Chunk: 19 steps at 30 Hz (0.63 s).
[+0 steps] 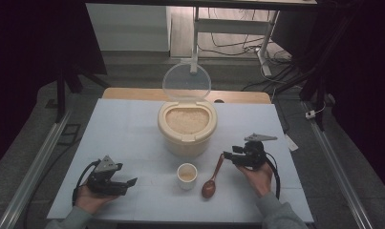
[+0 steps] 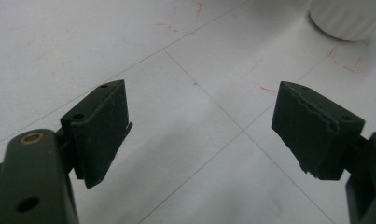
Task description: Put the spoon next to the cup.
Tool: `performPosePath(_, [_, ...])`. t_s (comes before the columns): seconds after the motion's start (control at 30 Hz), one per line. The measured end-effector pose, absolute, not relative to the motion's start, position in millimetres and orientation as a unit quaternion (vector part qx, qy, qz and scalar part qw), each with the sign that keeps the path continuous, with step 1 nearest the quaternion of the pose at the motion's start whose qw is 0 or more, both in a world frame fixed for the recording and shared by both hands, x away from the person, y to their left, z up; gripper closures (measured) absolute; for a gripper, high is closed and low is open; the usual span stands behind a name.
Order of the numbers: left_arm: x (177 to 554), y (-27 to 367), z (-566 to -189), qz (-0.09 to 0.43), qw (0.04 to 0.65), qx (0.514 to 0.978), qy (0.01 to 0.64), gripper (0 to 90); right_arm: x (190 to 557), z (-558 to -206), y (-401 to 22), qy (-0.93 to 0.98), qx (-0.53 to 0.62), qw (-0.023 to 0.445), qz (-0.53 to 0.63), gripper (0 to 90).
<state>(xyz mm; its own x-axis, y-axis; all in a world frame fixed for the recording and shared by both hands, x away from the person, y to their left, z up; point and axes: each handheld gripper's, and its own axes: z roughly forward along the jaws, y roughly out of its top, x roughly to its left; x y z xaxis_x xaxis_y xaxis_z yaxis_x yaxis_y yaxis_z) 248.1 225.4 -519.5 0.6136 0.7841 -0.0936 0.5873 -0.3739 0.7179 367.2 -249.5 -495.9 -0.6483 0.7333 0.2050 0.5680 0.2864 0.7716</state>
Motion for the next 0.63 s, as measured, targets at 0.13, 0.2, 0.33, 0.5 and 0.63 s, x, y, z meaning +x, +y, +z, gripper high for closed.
performPosePath(0.13, [248,225,-519,0.133,0.371,0.818,0.419,18.9,350,-490,-257,0.811,0.374,0.107,0.437,43.4])
performPosePath(0.2, [248,225,-519,0.133,0.372,0.817,0.419,18.9,342,-488,-261,0.812,0.365,0.104,0.443,43.6])
performPosePath(0.33, [248,224,-519,0.134,0.373,0.817,0.419,18.8,329,-488,-269,0.818,0.343,0.102,0.452,44.2])
performPosePath(0.5, [247,225,-518,0.135,0.376,0.816,0.419,18.8,317,-489,-277,0.823,0.318,0.106,0.458,44.4])
performPosePath(0.63, [247,225,-517,0.135,0.378,0.814,0.419,18.8,312,-488,-278,0.827,0.310,0.110,0.456,44.6])
